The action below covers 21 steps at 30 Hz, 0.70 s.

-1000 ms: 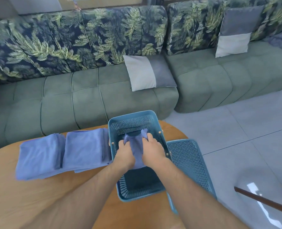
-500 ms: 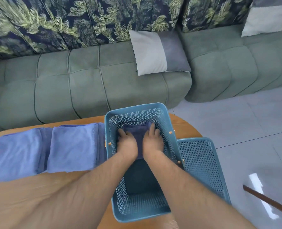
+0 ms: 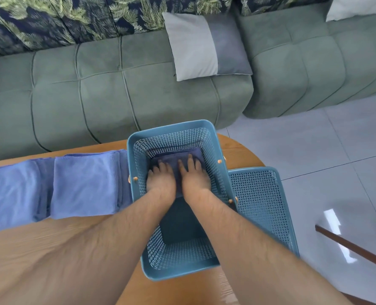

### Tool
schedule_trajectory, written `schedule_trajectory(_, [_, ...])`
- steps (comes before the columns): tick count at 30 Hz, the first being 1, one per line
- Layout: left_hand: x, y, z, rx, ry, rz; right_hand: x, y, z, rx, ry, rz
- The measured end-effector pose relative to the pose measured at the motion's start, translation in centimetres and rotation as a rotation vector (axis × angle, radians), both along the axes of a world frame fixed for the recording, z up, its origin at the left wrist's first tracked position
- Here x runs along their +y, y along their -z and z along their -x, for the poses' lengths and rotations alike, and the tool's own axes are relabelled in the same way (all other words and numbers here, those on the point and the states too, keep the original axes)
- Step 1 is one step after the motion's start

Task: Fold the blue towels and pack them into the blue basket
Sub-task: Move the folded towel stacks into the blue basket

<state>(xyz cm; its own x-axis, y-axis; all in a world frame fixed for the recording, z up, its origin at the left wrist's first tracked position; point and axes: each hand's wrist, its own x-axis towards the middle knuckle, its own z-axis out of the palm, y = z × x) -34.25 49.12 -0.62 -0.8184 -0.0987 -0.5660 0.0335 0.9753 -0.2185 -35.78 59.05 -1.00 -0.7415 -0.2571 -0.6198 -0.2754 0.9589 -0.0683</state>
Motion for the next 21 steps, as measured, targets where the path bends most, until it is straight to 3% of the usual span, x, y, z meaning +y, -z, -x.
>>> schedule_trajectory(6, [-1.0, -7.6, -3.0, 0.306, 0.177, -0.082, 1.1, -7.1, -3.0, 0.3, 0.051, 0.18])
schedule_trajectory(9, [-3.3, -11.2, -5.2, 0.536, 0.176, -0.21, 0.4, -10.4, -5.3, 0.506, 0.071, 0.288])
schedule_trajectory(13, [-7.7, -13.9, -8.0, 0.79, 0.08, -0.348, -3.7, -13.9, -8.0, 0.56, 0.006, 0.425])
schedule_trajectory(21, [-18.3, -13.7, -13.1, 0.635, -0.264, -0.219, -15.2, -14.3, -10.9, 0.408, -0.133, 0.631])
